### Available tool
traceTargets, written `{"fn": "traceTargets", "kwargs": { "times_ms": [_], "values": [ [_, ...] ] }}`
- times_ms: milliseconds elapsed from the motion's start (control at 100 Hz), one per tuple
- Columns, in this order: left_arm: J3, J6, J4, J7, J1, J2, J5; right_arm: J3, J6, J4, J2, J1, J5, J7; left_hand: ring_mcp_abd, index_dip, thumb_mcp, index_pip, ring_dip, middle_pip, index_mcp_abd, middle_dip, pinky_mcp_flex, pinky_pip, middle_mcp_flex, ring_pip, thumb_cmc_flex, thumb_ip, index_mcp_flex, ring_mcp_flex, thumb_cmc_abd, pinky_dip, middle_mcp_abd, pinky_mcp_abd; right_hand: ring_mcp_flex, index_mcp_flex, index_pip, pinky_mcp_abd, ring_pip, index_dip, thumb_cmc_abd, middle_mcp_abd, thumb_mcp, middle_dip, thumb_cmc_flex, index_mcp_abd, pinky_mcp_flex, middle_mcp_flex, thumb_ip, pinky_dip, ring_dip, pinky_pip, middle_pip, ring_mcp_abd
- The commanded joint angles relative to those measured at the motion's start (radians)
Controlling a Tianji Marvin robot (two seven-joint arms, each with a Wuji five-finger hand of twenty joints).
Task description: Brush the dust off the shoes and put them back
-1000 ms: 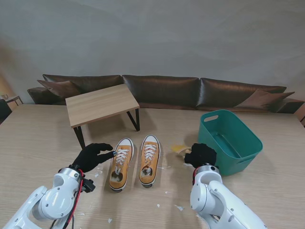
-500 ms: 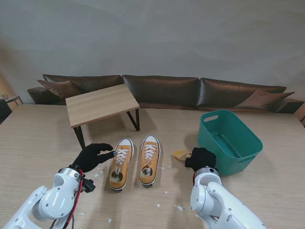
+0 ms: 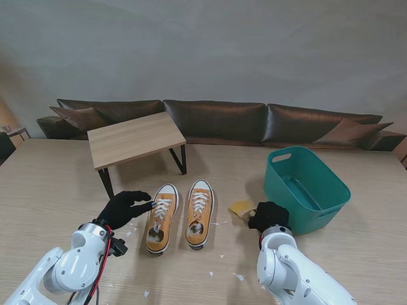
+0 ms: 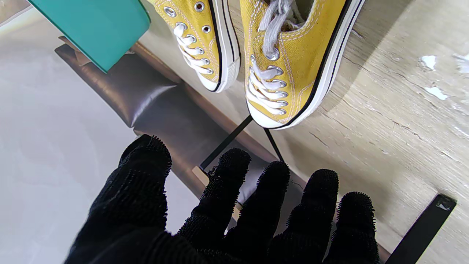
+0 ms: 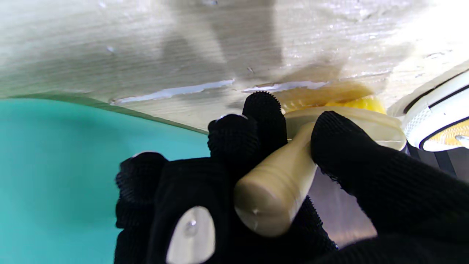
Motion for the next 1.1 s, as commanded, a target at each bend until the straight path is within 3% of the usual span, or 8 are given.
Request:
{"fn": "traceTargets", "kwargs": {
  "times_ms": [0,260,470,650,740,760,1090],
  "values": [
    [0.000,0.002,-0.001,-0.020,0.001,-0.002,-0.003,-0.008,0.004,0.007,0.003,0.000,-0.010,0.024,0.004,0.003,-0.028,-0.003,0.006,-0.004,0.007,-0.007,-0.012,-0.031,-0.015,-0.018,0.023,0.049,0.010,-0.040,0.045,0.017,0.011,-0.001,-0.010,0.028,0.021,0.002,-0.002,-0.024,0.017,-0.002,-0.004,-0.021,0.059,-0.010,0.486,-0.035,0.012,-0.022,-0.012,-0.014,-0.005,-0.138],
    [0.000,0.001,-0.001,-0.019,0.002,-0.002,-0.002,-0.033,0.022,0.030,0.007,0.012,-0.021,0.039,0.004,0.003,-0.028,-0.003,0.006,-0.003,0.008,-0.007,-0.013,-0.031,-0.014,-0.018,0.024,0.049,0.009,-0.040,0.045,0.017,0.013,-0.002,-0.011,-0.061,0.045,-0.009,-0.122,-0.079,-0.038,-0.017,-0.024,-0.038,0.084,-0.039,0.386,-0.135,0.005,-0.010,-0.074,-0.059,0.010,-0.103],
    [0.002,0.003,0.000,-0.023,0.000,-0.001,-0.004,-0.034,0.025,0.031,0.011,0.011,-0.031,0.047,0.004,0.003,-0.028,-0.003,0.006,-0.002,0.010,-0.006,-0.012,-0.031,-0.010,-0.018,0.023,0.049,0.010,-0.040,0.047,0.017,0.013,-0.003,-0.011,-0.141,0.010,-0.015,-0.249,-0.072,-0.070,-0.011,-0.022,-0.051,0.042,-0.038,0.288,-0.240,0.036,0.003,-0.137,-0.109,0.012,-0.074],
    [0.001,0.003,-0.001,-0.027,0.001,-0.001,-0.005,-0.029,0.022,0.024,0.016,0.004,-0.042,0.058,0.005,0.003,-0.028,-0.003,0.006,-0.002,0.008,-0.006,-0.013,-0.031,-0.008,-0.018,0.024,0.050,0.009,-0.039,0.047,0.017,0.015,-0.004,-0.014,-0.200,-0.086,-0.017,-0.374,-0.016,-0.057,-0.003,-0.030,-0.092,-0.035,-0.006,0.208,-0.332,0.107,0.010,-0.190,-0.157,0.010,-0.048],
    [0.001,0.002,-0.001,-0.027,0.001,-0.001,-0.005,-0.029,0.022,0.021,0.018,0.002,-0.048,0.065,0.005,0.003,-0.029,-0.003,0.006,-0.002,0.009,-0.006,-0.014,-0.031,-0.007,-0.018,0.024,0.050,0.010,-0.039,0.047,0.017,0.014,-0.002,-0.050,-0.227,-0.142,-0.018,-0.406,0.045,-0.046,0.003,-0.036,-0.110,-0.075,0.009,0.166,-0.382,0.198,0.015,-0.190,-0.177,0.015,-0.036],
    [0.001,0.002,-0.001,-0.027,0.001,-0.001,-0.005,-0.029,0.023,0.020,0.019,0.002,-0.050,0.067,0.005,0.003,-0.029,-0.003,0.006,-0.002,0.008,-0.006,-0.013,-0.031,-0.007,-0.018,0.023,0.050,0.011,-0.039,0.047,0.017,0.016,-0.003,-0.058,-0.232,-0.163,-0.021,-0.409,0.086,-0.046,0.002,-0.046,-0.117,-0.079,0.009,0.159,-0.392,0.214,0.019,-0.188,-0.182,0.018,-0.036],
    [0.000,0.000,0.000,-0.029,0.001,0.000,-0.005,-0.022,0.020,0.010,0.022,-0.005,-0.072,0.062,0.006,0.003,-0.030,-0.003,0.006,-0.002,0.009,-0.006,-0.013,-0.031,-0.004,-0.018,0.024,0.050,0.010,-0.039,0.047,0.017,0.015,-0.003,-0.168,-0.324,-0.193,-0.024,-0.450,0.088,-0.072,0.019,-0.112,-0.130,-0.107,0.018,0.058,-0.497,0.207,0.014,-0.198,-0.228,0.009,-0.019]
  ]
}}
